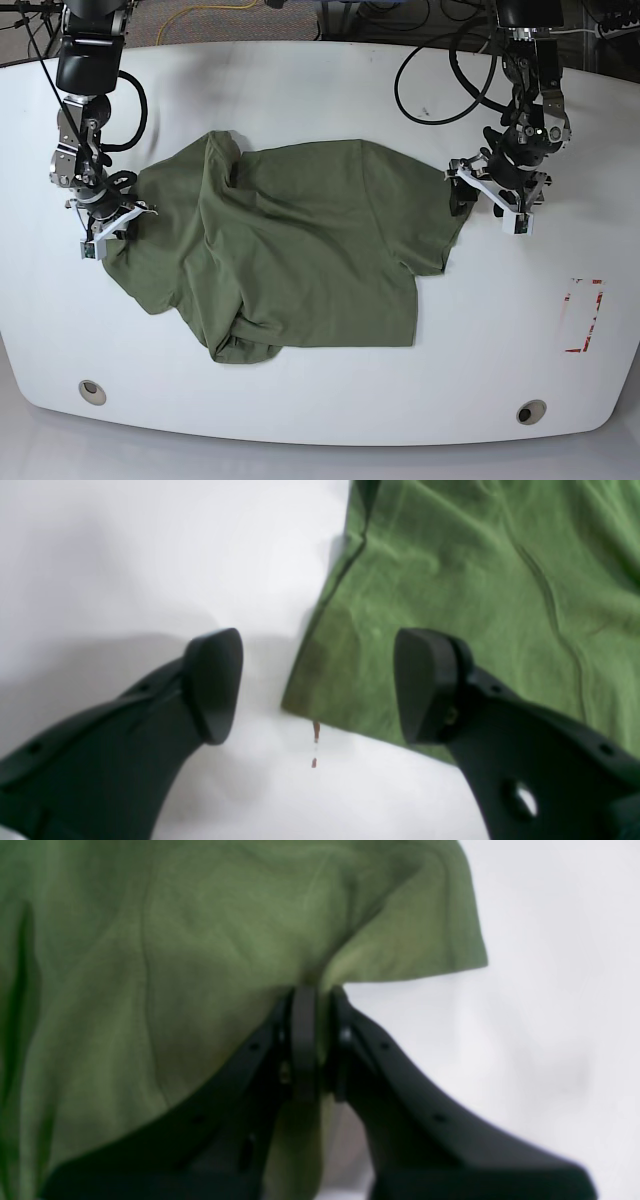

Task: Fold the T-shirt properly
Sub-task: 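Close the right gripper on the shirt's sleeve edge, then reposition the left gripper along the shirt's shoulder edge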

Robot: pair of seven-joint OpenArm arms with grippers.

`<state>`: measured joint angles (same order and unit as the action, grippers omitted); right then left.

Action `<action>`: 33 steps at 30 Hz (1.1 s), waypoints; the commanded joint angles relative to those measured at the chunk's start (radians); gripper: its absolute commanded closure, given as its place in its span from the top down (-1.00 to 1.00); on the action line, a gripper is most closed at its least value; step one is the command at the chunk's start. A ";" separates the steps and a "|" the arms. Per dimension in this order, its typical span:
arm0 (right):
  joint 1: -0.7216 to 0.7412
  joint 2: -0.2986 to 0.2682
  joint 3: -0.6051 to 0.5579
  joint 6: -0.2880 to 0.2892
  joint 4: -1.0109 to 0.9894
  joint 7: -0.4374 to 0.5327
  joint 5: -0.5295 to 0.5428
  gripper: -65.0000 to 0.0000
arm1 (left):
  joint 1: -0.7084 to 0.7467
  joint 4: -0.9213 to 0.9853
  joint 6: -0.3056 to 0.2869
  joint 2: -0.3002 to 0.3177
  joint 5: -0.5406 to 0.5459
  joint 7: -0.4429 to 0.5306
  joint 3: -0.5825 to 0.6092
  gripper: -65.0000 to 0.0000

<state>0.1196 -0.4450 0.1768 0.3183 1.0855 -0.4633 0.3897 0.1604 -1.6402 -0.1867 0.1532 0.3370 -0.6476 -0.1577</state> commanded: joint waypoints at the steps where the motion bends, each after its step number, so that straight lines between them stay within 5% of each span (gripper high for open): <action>1: 0.003 -0.010 0.002 -0.003 0.000 -0.042 -0.018 -0.84 | -0.023 -0.029 -0.001 0.004 0.015 -0.001 -0.022 0.48; 8: 0.002 -0.010 0.004 -0.003 0.003 -0.042 -0.017 -0.83 | -0.035 -0.010 0.001 0.003 0.084 -0.032 -0.075 0.57; 12: 0.002 -0.014 0.005 -0.003 0.012 -0.052 -0.015 -0.86 | -0.022 0.016 -0.027 0.016 0.253 -0.055 -0.190 0.75; 22: 0.001 -0.016 0.004 -0.006 0.011 -0.039 -0.012 -0.86 | 0.036 0.077 -0.231 0.030 0.303 -0.023 -0.165 0.65; 30: 0.000 -0.015 0.002 -0.007 0.017 -0.043 -0.013 -0.86 | 0.049 0.090 -0.254 0.029 0.277 0.011 -0.129 0.08; 32: 0.005 -0.017 0.006 -0.003 0.021 -0.042 -0.011 -0.86 | 0.049 0.088 -0.206 0.031 0.254 0.013 -0.090 -0.73; 33: 0.005 -0.017 0.007 -0.002 0.023 -0.042 -0.011 -0.86 | 0.047 0.088 -0.194 0.030 0.250 0.009 -0.086 -0.86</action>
<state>0.1173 -0.4461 0.1791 0.3149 1.0988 -0.4686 0.3897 0.2218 -1.5333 -0.3943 0.1795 0.5877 -0.6575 -0.2714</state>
